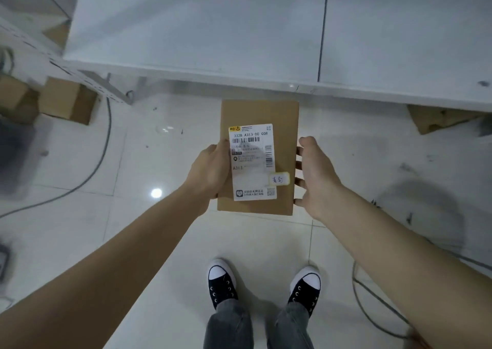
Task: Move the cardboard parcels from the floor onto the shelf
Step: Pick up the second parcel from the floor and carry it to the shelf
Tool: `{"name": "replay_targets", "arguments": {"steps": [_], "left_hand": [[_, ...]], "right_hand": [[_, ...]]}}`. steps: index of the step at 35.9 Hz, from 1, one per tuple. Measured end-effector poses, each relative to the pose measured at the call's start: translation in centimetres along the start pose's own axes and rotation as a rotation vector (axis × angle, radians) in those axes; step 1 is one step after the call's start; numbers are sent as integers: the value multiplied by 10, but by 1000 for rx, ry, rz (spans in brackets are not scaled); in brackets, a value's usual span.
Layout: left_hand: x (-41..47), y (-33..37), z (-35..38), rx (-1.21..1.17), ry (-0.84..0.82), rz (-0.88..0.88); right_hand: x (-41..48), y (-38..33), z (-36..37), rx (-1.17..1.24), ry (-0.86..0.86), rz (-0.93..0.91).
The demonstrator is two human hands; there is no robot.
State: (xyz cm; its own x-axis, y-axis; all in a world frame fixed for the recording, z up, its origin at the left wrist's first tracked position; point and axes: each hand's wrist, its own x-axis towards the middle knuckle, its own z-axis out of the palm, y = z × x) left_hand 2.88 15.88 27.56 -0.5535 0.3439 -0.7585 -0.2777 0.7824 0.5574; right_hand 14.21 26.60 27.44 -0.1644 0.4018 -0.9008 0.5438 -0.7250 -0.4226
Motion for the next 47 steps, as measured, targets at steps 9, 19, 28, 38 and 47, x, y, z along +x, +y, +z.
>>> {"name": "replay_targets", "arguments": {"steps": [9,19,28,38,47], "left_hand": [[-116,98,-74,-78,51,153],[-264,213,-145,-95,126,339],[-393,295,-205,-107,184,522],[-523,361,-242,-108,235,733],[-607,395,-256,-95,294,871]], "right_hand": [[-153,-86,-12,8,-88,-168],[-335,-175,-31,46,-130,-381],[-490,-233,-51,6,-171,-601],[-637,-273,-73,-27,-157,-827],[-717,-289,-98,-14,-150,-985]]}}
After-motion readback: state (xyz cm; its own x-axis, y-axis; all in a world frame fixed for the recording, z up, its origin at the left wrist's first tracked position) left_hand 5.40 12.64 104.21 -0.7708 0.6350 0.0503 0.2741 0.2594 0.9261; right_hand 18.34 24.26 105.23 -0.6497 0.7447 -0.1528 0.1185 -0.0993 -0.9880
